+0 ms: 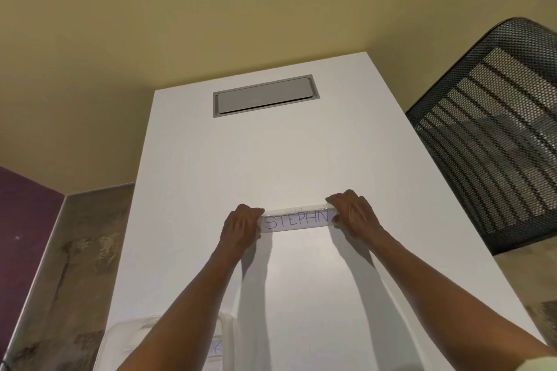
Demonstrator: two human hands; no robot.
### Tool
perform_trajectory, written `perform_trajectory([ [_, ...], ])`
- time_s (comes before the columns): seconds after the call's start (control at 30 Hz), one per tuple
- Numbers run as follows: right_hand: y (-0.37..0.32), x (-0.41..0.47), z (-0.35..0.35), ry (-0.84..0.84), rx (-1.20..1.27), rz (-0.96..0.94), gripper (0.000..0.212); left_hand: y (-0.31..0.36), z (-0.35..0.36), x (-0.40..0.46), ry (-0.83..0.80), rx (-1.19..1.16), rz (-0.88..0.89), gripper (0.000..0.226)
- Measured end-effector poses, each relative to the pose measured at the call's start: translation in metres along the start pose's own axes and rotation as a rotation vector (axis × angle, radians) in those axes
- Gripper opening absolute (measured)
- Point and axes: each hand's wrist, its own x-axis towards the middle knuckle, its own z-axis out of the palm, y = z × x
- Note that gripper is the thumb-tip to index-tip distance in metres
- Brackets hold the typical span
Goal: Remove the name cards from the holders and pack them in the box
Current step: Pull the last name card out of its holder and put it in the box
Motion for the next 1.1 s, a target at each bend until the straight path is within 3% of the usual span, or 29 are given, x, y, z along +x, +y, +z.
perform_trajectory([
  [0.47, 0.005, 0.016, 0.011, -0.145, -0.056, 0.011, 0.034, 0.004, 0.005, 0.017, -0.019, 0.072, 0.04, 0.021],
  [0.63, 0.003, 0.022, 0.01, -0.232, -0.161, 0.066, 0.027, 0.002, 0.007, 0.021, 0.006, 0.01, 0.005, 0.027],
  [1.1, -0.02, 0.017, -0.023, -0.18, -0.141, 0.064, 0.013, -0.001, -0.018, 0.006, 0.025, 0.119, 0.0, 0.031],
])
